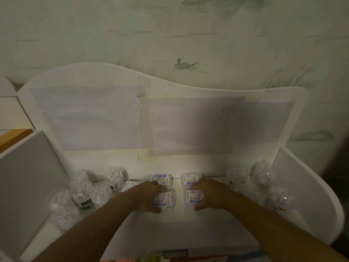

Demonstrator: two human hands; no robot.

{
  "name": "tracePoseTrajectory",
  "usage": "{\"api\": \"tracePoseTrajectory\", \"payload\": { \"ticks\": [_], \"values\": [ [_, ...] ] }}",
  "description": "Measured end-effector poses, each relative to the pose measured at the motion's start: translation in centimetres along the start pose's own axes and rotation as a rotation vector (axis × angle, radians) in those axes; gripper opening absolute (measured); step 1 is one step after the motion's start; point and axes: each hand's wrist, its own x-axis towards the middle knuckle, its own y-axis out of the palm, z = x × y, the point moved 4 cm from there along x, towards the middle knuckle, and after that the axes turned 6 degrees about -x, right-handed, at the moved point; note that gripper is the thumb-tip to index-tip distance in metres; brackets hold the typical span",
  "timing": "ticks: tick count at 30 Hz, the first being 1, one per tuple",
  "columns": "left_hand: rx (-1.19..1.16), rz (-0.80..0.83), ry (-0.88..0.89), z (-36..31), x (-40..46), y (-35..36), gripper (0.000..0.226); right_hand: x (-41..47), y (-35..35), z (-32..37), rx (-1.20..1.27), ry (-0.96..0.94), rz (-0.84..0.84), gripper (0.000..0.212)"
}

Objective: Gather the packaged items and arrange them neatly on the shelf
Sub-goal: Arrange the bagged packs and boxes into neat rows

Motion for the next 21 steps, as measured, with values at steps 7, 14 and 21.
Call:
{"api": "tracePoseTrajectory", "payload": {
  "ticks": [7,14,21],
  "values": [
    [0.01,-0.002,0.001,-0.1,-0.3,-0.1,0.075,0.1,0.2,0.0,0.006,0.011,0.006,0.079],
    [-0.011,-0.014,0.0,0.1,-0.9,-0.6,0.075,0.0,-0.7,0.3,-0.028,0.014,0.022,0.084],
    [0.027,-0.078,-0.074,3.2,-2.5,-3.7,0.05,0.7,-3.6,4.3,-0.019,-0.052,-0.096,0.06]
  ]
}}
